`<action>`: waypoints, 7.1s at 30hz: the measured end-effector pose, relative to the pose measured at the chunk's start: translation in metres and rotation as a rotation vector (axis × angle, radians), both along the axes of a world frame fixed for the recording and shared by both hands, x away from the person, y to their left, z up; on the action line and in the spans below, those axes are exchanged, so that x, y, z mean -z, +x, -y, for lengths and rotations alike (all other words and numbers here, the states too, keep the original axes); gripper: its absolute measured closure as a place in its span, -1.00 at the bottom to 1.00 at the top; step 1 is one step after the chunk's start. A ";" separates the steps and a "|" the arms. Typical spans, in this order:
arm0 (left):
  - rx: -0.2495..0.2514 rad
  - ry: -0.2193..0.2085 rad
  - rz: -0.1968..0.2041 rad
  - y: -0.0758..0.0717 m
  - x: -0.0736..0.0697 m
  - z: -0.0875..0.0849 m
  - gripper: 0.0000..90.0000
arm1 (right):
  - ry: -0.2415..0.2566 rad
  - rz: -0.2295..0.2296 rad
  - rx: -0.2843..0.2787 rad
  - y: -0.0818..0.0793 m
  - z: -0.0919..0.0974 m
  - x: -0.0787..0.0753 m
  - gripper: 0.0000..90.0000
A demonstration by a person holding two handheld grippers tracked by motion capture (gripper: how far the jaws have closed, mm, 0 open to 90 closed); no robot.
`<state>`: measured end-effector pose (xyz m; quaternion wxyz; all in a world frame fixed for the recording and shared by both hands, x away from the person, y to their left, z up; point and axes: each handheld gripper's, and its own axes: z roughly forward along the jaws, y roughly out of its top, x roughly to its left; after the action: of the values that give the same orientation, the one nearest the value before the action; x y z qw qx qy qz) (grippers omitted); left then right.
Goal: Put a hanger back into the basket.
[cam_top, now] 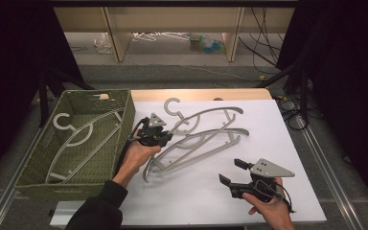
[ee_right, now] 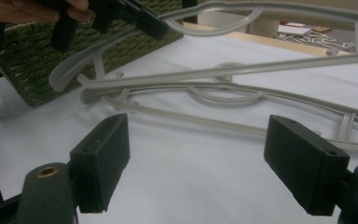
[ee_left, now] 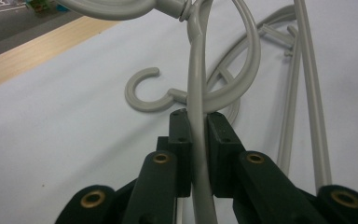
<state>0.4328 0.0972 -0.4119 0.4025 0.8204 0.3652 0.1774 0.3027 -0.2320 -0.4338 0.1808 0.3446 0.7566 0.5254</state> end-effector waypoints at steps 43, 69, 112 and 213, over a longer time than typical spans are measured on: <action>-0.027 -0.098 0.115 -0.055 -0.098 -0.077 0.81 | 0.015 0.007 -0.002 0.001 0.000 0.001 -0.51; -0.240 -0.057 0.155 -0.044 -0.106 -0.189 0.81 | 0.017 -0.017 -0.002 0.001 -0.001 0.001 -0.51; -0.480 0.040 0.144 -0.053 -0.047 -0.290 0.81 | 0.027 -0.019 -0.003 0.001 -0.003 0.002 -0.52; -0.100 -0.333 0.107 -0.098 -0.055 -0.095 -0.58 | 0.016 -0.029 -0.027 0.002 -0.004 0.000 -0.51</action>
<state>0.3352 0.1921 -0.3572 0.5422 0.7128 0.4078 0.1777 0.3048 -0.2278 -0.4338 0.1601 0.3433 0.7595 0.5289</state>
